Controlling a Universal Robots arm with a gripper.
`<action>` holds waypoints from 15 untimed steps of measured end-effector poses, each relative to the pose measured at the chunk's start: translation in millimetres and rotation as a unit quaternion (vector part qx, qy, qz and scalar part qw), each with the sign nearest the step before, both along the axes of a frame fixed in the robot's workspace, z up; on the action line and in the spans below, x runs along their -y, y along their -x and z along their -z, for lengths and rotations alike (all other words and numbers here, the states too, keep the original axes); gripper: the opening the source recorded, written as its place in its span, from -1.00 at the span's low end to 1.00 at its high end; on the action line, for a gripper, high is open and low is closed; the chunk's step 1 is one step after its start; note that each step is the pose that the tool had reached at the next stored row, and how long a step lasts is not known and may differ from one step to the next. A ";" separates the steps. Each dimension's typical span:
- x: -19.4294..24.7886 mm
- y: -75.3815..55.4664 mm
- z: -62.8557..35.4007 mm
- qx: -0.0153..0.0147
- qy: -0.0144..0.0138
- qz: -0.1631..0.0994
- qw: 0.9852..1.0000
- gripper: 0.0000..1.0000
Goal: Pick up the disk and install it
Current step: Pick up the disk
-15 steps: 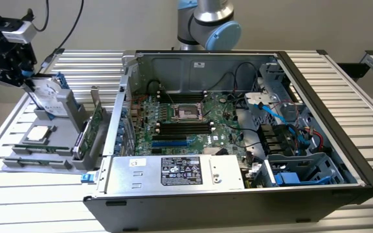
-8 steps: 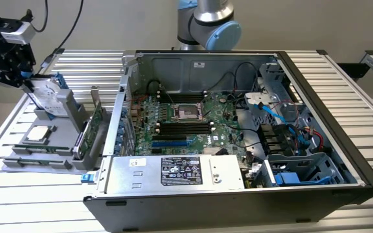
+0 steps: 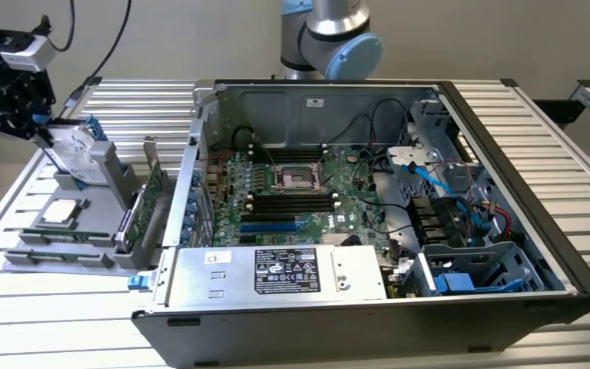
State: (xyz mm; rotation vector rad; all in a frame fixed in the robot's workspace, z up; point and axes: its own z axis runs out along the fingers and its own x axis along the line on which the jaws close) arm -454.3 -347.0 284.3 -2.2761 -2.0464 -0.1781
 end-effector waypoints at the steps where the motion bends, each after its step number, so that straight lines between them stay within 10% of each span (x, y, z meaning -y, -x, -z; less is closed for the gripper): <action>1: 0.6 0.1 0.0 0.000 0.000 0.000 1.000 -0.32; 15: 6.7 0.8 0.0 0.000 -0.002 0.000 1.000 -0.34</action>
